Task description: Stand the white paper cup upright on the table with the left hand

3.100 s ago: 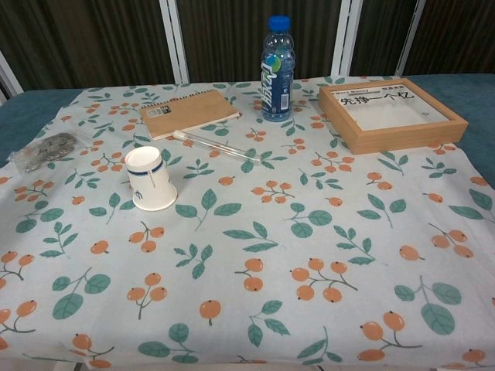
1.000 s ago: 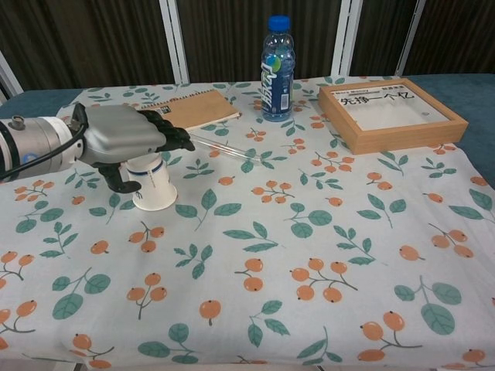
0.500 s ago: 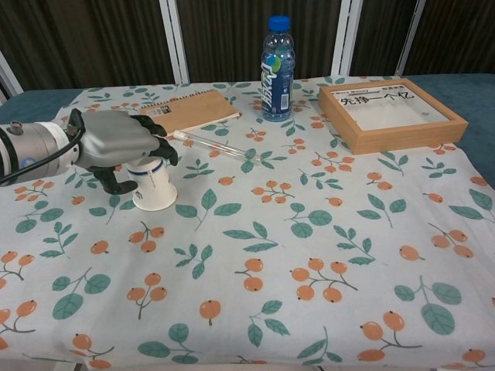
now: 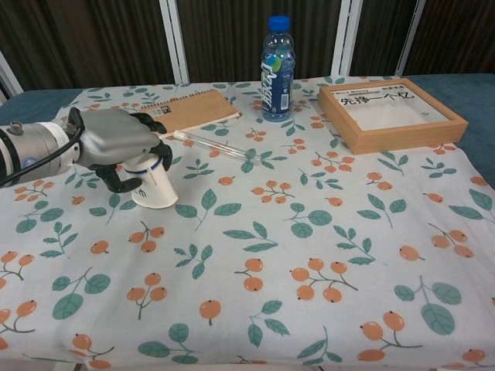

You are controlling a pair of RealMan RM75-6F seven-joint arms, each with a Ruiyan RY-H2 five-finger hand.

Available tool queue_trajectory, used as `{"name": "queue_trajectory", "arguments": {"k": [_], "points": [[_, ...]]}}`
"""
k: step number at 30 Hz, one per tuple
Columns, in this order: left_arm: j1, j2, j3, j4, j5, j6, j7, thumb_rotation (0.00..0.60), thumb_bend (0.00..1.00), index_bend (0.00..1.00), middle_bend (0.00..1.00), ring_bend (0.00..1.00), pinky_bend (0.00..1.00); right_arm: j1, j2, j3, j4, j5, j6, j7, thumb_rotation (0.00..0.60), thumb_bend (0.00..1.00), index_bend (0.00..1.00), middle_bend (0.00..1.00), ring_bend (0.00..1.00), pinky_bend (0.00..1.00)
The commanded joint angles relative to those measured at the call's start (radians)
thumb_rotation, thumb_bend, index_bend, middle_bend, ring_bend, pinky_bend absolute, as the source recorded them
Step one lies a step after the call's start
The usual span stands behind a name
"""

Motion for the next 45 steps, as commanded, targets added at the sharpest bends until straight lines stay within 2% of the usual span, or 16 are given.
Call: {"name": "queue_trajectory", "arguments": {"k": [1,5,8,13,18,21,26,31,37,40,45], "points": [[0.009,0.009,-0.016,-0.014,0.022,0.011,-0.055,0.600,0.53,0.39,0.32,0.01,0.00,0.000,0.001,0.000,0.000,0.000,0.000,-0.001,0.600,0.05,0.00,0.00,0.00,0.00],[0.056,0.030,-0.068,-0.035,0.120,0.048,-0.269,0.600,0.53,0.44,0.37,0.05,0.01,-0.001,0.003,0.001,-0.003,0.001,0.001,0.000,0.600,0.05,0.00,0.00,0.00,0.00],[0.106,0.035,-0.095,-0.022,0.193,0.058,-0.497,0.600,0.53,0.48,0.42,0.09,0.03,0.000,0.002,0.001,-0.002,0.003,-0.001,0.001,0.600,0.05,0.00,0.00,0.00,0.00],[0.175,-0.005,-0.109,0.072,0.275,0.048,-0.851,0.600,0.53,0.51,0.45,0.12,0.07,0.005,-0.003,-0.001,-0.001,-0.001,-0.007,-0.004,0.600,0.05,0.00,0.00,0.00,0.00],[0.234,-0.076,-0.122,0.158,0.322,0.047,-1.177,0.600,0.53,0.48,0.40,0.04,0.07,0.008,-0.011,0.002,0.000,-0.001,-0.003,-0.014,0.600,0.05,0.00,0.00,0.00,0.00],[0.254,-0.114,-0.101,0.225,0.365,0.018,-1.330,0.600,0.53,0.48,0.39,0.01,0.06,0.011,-0.013,0.002,0.002,-0.002,-0.006,-0.016,0.600,0.05,0.00,0.00,0.00,0.00],[0.262,-0.149,-0.079,0.296,0.417,-0.029,-1.498,0.600,0.53,0.48,0.39,0.01,0.05,0.012,-0.012,0.001,0.000,0.000,-0.011,-0.020,0.600,0.05,0.00,0.00,0.00,0.00],[0.264,-0.175,-0.070,0.346,0.448,-0.040,-1.567,0.600,0.53,0.48,0.39,0.01,0.07,0.011,-0.013,0.001,0.002,0.004,-0.012,-0.021,0.600,0.05,0.00,0.00,0.00,0.00],[0.269,-0.206,-0.061,0.404,0.489,-0.020,-1.594,0.600,0.53,0.47,0.39,0.01,0.08,0.010,-0.013,0.000,0.006,0.005,-0.012,-0.017,0.600,0.05,0.00,0.00,0.00,0.00],[0.268,-0.207,-0.054,0.412,0.508,-0.014,-1.601,0.600,0.53,0.40,0.31,0.00,0.08,0.009,-0.013,-0.001,0.007,0.005,-0.011,-0.014,0.600,0.05,0.00,0.00,0.00,0.00],[0.268,-0.202,-0.047,0.413,0.528,-0.009,-1.620,0.600,0.52,0.16,0.07,0.00,0.05,0.009,-0.014,-0.003,0.009,0.002,-0.013,-0.011,0.600,0.05,0.00,0.00,0.00,0.00]]}}
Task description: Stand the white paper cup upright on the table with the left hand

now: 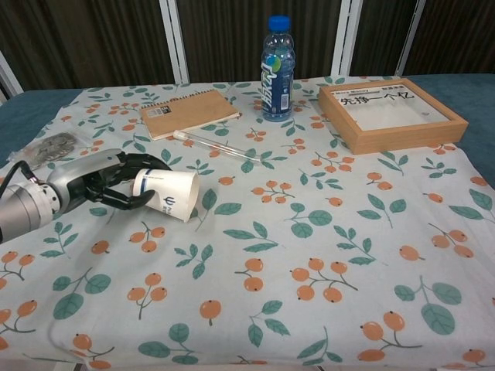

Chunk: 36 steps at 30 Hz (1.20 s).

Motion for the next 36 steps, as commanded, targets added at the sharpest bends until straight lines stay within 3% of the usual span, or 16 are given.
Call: {"name": "queue_trajectory", "arguments": {"k": [1,5,13,19,22,25,28,31,36], "points": [[0.001,0.002,0.003,0.001,0.007,0.004,-0.006,0.600,0.52,0.10,0.03,0.00,0.05,0.000,0.000,-0.001,0.000,-0.001,-0.001,0.000,0.600,0.05,0.00,0.00,0.00,0.00],[0.000,0.010,0.007,0.000,0.015,0.001,-0.019,0.600,0.52,0.00,0.00,0.00,0.04,0.000,0.000,-0.001,-0.001,0.000,-0.001,-0.001,0.600,0.05,0.00,0.00,0.00,0.00],[0.006,0.025,0.004,-0.010,0.025,0.022,-0.028,0.600,0.52,0.00,0.00,0.00,0.04,0.002,0.000,0.000,-0.002,-0.001,-0.002,-0.003,0.600,0.05,0.00,0.00,0.00,0.00],[0.000,0.100,0.021,-0.080,0.094,0.076,0.027,0.600,0.50,0.00,0.00,0.00,0.04,0.004,0.001,0.000,-0.004,-0.002,-0.002,-0.006,0.600,0.05,0.00,0.00,0.00,0.00],[-0.014,0.166,0.032,-0.124,0.149,0.108,0.153,0.600,0.46,0.00,0.00,0.00,0.03,0.005,0.002,0.000,-0.005,-0.002,-0.003,-0.008,0.600,0.05,0.00,0.00,0.00,0.00],[-0.029,0.222,0.029,-0.170,0.177,0.121,0.372,0.600,0.41,0.00,0.00,0.00,0.02,0.006,0.002,0.000,-0.007,-0.004,-0.004,-0.011,0.600,0.05,0.00,0.00,0.00,0.00],[-0.047,0.258,0.021,-0.209,0.183,0.100,0.700,0.600,0.36,0.00,0.00,0.00,0.00,0.007,-0.001,-0.001,-0.009,-0.007,-0.003,-0.013,0.600,0.05,0.00,0.00,0.00,0.00],[-0.062,0.268,0.004,-0.288,0.110,0.030,0.977,0.600,0.32,0.00,0.00,0.00,0.00,0.008,-0.005,0.001,-0.007,-0.005,0.002,-0.020,0.600,0.05,0.00,0.00,0.00,0.00],[-0.088,0.254,-0.027,-0.374,-0.028,-0.042,1.195,0.600,0.31,0.00,0.00,0.00,0.00,0.007,-0.005,0.002,-0.005,-0.001,0.002,-0.021,0.600,0.05,0.00,0.00,0.00,0.00]]}}
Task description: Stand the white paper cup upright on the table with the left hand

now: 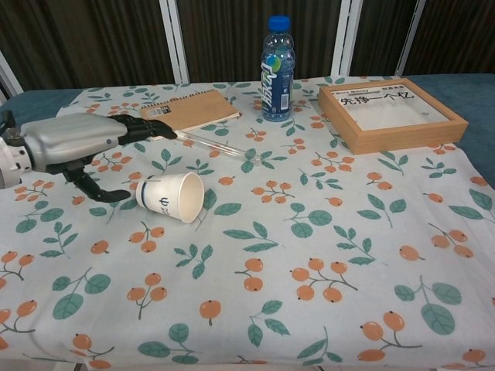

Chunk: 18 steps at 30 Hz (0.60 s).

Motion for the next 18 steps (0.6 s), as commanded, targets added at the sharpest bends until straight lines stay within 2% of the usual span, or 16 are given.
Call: {"name": "queue_trajectory", "arguments": {"k": [1,7,11,18], "points": [[-0.046,0.025,-0.040,-0.143,-0.156,-0.096,0.351,0.600,0.31,0.00,0.00,0.00,0.00,-0.001,0.000,0.001,0.001,0.003,0.001,0.002,0.600,0.05,0.00,0.00,0.00,0.00],[-0.083,0.005,-0.047,-0.173,-0.295,-0.148,0.478,0.600,0.31,0.00,0.00,0.00,0.00,-0.006,0.007,0.004,0.007,0.013,0.001,0.012,0.600,0.05,0.00,0.00,0.00,0.00],[-0.108,0.003,-0.046,-0.187,-0.363,-0.175,0.508,0.600,0.31,0.00,0.00,0.00,0.00,-0.006,0.007,0.004,0.012,0.017,-0.003,0.018,0.600,0.05,0.00,0.00,0.00,0.00],[-0.137,-0.003,-0.036,-0.191,-0.385,-0.188,0.493,0.600,0.31,0.00,0.00,0.00,0.00,-0.003,0.000,0.004,0.019,0.021,-0.012,0.022,0.600,0.05,0.00,0.00,0.00,0.00]]}}
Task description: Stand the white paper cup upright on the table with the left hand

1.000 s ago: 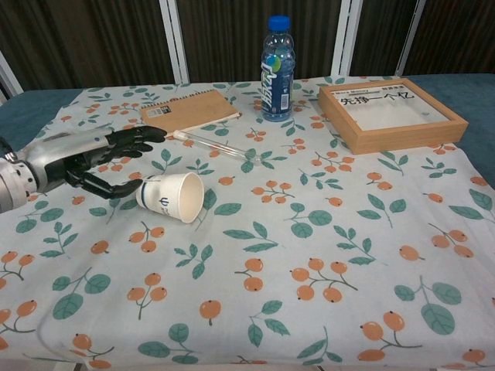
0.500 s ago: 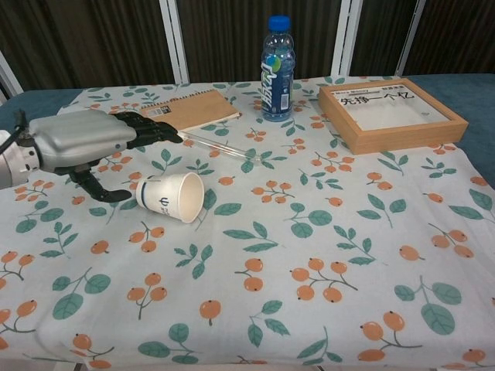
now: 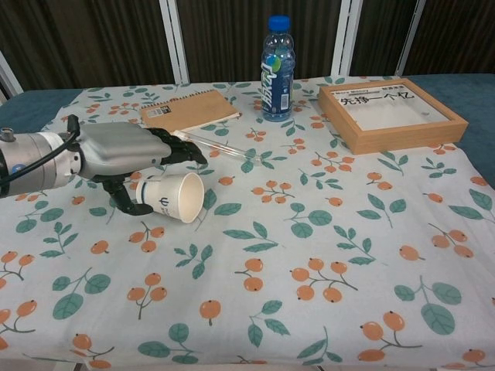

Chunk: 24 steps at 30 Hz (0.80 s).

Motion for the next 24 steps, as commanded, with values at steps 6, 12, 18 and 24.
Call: {"name": "queue_trajectory", "arguments": {"k": [6,12,18,24], "points": [[-0.020,-0.019,0.015,0.023,0.024,0.000,-0.041,0.600,0.31,0.00,0.00,0.00,0.00,0.000,-0.003,0.002,0.004,0.002,0.001,0.001,0.600,0.05,0.00,0.00,0.00,0.00],[-0.033,-0.034,0.029,0.050,0.012,-0.004,-0.046,0.600,0.32,0.00,0.02,0.00,0.00,-0.003,-0.004,0.001,0.010,0.006,0.000,0.004,0.600,0.05,0.00,0.00,0.00,0.00],[-0.040,-0.049,0.041,0.074,-0.010,-0.003,-0.048,0.600,0.34,0.08,0.14,0.00,0.00,-0.003,-0.006,0.001,0.015,0.008,-0.005,0.009,0.600,0.05,0.00,0.00,0.00,0.00],[-0.038,-0.063,0.049,0.089,-0.003,0.016,-0.065,0.600,0.37,0.19,0.23,0.00,0.00,-0.002,-0.007,0.001,0.022,0.012,-0.011,0.013,0.600,0.05,0.00,0.00,0.00,0.00]]}}
